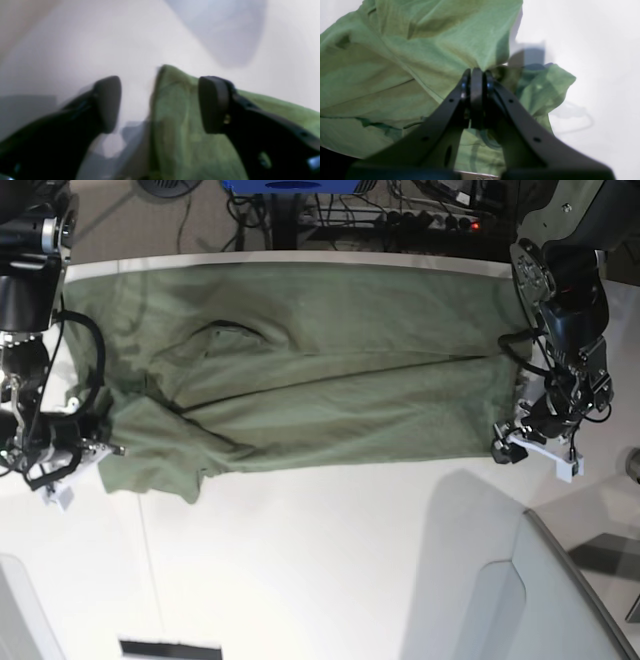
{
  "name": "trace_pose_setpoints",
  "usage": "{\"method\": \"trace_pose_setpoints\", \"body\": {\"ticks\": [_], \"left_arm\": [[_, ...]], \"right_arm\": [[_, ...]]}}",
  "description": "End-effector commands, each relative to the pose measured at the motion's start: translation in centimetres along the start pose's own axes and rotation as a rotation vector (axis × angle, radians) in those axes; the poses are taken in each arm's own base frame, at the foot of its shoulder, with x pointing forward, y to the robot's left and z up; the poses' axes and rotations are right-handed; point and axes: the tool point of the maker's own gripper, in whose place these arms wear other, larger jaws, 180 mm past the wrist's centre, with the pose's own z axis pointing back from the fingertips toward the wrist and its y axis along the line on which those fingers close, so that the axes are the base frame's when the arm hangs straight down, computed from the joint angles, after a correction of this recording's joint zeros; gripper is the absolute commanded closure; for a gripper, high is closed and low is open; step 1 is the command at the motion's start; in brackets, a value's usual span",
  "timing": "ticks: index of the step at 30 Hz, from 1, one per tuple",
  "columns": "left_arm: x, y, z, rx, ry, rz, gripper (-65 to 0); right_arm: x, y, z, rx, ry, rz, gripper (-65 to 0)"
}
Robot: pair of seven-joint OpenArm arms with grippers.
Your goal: Layout the t-shirt on the table in an organized manner, then fold the t-shirt properly
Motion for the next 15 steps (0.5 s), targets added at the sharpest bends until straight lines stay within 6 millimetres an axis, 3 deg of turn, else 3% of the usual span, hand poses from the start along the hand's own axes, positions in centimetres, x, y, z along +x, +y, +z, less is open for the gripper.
{"method": "trace_pose_setpoints", "body": {"ticks": [1, 5, 12, 15], "left_arm": [[2.9, 0.0, 0.3, -0.007, -0.079, -0.002, -47.7], [2.0, 0.5, -0.1, 0.033, -0.061, -0.009, -47.7], [0.0, -1.1, -1.8, 0.015, -0.037, -0.015, -47.6], [-0.3, -2.1, -2.2, -0.002, -0.038, -0.007, -41.1]], "right_arm": [[1.8, -0.1, 0.9, 0.001, -0.050, 0.006, 0.0], [1.9, -0.1, 0.9, 0.002, -0.052, 0.007, 0.0], [1.9, -0.1, 0.9, 0.002, -0.052, 0.007, 0.0], [1.8, -0.1, 0.9, 0.001, -0.050, 0.007, 0.0]]}}
